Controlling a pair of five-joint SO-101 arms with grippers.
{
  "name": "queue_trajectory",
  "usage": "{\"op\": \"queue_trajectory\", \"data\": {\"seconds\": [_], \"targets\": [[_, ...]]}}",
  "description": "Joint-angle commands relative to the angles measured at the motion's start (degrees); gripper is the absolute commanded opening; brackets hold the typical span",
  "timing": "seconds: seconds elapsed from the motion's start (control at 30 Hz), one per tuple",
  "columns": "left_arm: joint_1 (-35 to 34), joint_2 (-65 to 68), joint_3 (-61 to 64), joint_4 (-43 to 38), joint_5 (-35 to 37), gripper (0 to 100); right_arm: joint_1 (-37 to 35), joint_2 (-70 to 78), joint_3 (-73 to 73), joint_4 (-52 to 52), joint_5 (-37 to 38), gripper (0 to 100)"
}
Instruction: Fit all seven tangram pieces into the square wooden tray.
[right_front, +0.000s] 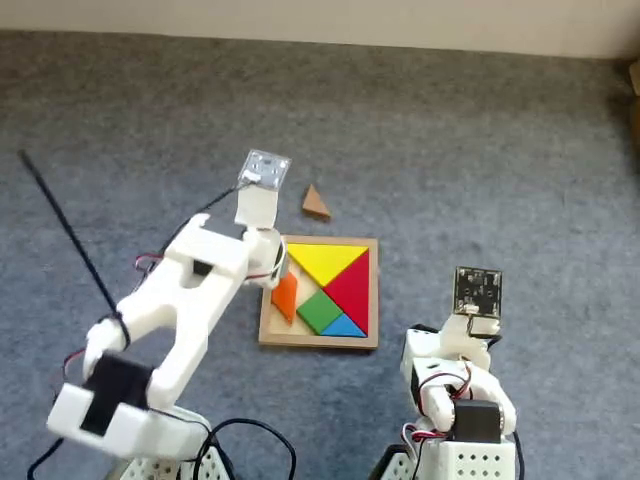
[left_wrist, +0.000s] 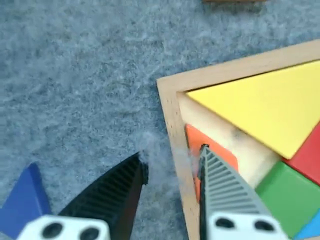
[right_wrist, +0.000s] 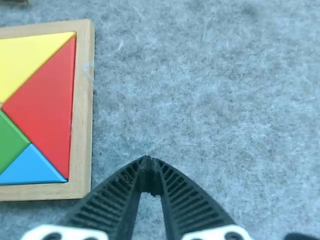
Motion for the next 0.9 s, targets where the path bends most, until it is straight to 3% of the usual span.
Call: {"op": "queue_trajectory", "data": {"seconds": [0.0, 0.27, 0.53, 0.73, 0.87], "targets": [[-0.7, 7.4, -11.2, 5.5, 0.1, 17, 0.7, -0.7, 8.0, 0.4, -0.5, 0.5], [-5.9, 11.5, -19.6, 5.9, 0.2, 17, 0.7, -0.7, 8.0, 0.4, -0.5, 0.5], [-5.8, 8.0, -20.4, 5.7, 0.2, 17, 0.7, -0.7, 8.0, 0.4, -0.5, 0.5], [-0.2, -1.7, -20.4, 5.5, 0.2, 17, 0.7, -0.7, 8.0, 0.4, -0.5, 0.5], [3.6, 0.4, -23.7, 5.4, 0.2, 17, 0.7, -0.7, 8.0, 0.4, -0.5, 0.5]]}}
